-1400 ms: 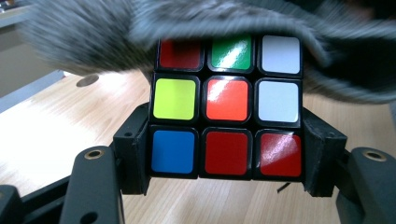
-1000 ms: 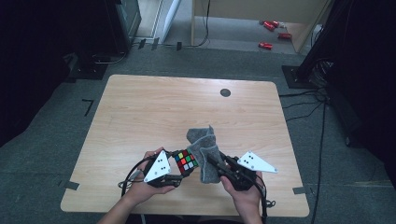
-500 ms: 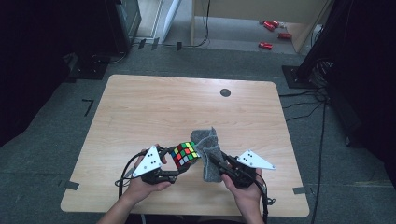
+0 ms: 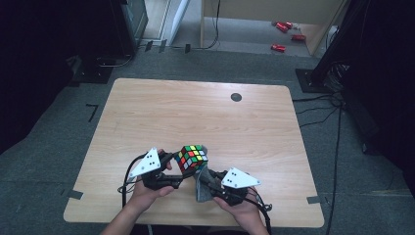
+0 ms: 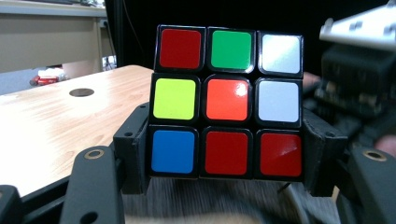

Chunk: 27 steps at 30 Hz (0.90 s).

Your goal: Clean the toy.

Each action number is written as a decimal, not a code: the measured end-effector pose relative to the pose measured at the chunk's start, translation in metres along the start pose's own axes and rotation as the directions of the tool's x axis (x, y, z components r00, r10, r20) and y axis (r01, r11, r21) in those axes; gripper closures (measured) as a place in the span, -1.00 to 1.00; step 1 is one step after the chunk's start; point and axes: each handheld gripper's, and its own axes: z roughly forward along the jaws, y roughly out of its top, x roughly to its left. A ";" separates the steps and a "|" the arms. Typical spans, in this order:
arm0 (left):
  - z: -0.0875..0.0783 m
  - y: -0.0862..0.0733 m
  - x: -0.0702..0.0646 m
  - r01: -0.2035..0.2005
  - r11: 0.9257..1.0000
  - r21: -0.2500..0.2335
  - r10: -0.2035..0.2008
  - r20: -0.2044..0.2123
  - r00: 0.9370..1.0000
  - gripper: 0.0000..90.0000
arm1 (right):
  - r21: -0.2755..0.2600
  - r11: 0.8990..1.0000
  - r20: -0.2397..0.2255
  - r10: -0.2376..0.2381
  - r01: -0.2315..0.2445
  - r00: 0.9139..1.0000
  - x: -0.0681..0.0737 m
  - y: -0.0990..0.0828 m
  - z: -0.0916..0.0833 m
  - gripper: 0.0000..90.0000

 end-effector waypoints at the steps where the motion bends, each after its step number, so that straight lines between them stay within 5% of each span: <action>1: -0.001 0.000 0.001 0.005 1.000 -0.002 -0.005 -0.006 1.000 -0.25 | 0.019 1.000 -0.012 -0.010 0.010 1.000 0.001 -0.002 0.002 0.54; 4: -0.003 0.000 0.004 0.017 1.000 -0.002 -0.017 -0.014 1.000 -0.25 | 0.046 0.999 0.007 -0.016 0.015 1.000 -0.002 -0.003 0.002 0.53; 8: -0.001 -0.001 0.004 0.016 1.000 0.009 -0.016 -0.006 1.000 -0.25 | -0.068 0.996 0.108 0.056 -0.049 0.993 -0.016 0.004 -0.016 0.54; 11: 0.002 -0.002 0.001 0.012 1.000 0.018 -0.012 0.004 1.000 -0.25 | -0.142 0.988 0.131 0.076 -0.057 0.988 -0.018 0.009 -0.026 0.54; 15: 0.004 -0.002 -0.001 0.005 1.000 0.024 -0.005 0.008 1.000 -0.25 | -0.107 0.994 0.079 0.014 -0.005 0.997 -0.007 0.006 -0.015 0.54; 20: -0.001 0.000 0.004 0.030 1.000 -0.002 -0.030 -0.011 0.999 -0.25 | 0.010 1.000 -0.009 -0.029 0.029 1.000 0.003 -0.002 0.003 0.51; 23: -0.001 -0.001 0.004 0.027 1.000 -0.005 -0.027 -0.017 0.999 -0.25 | 0.024 0.999 0.010 -0.026 0.025 1.000 0.002 -0.003 0.004 0.51; 27: 0.000 -0.001 0.002 0.021 1.000 -0.003 -0.021 -0.009 1.000 -0.25 | -0.073 0.996 0.100 0.053 -0.046 0.994 -0.009 0.002 -0.010 0.53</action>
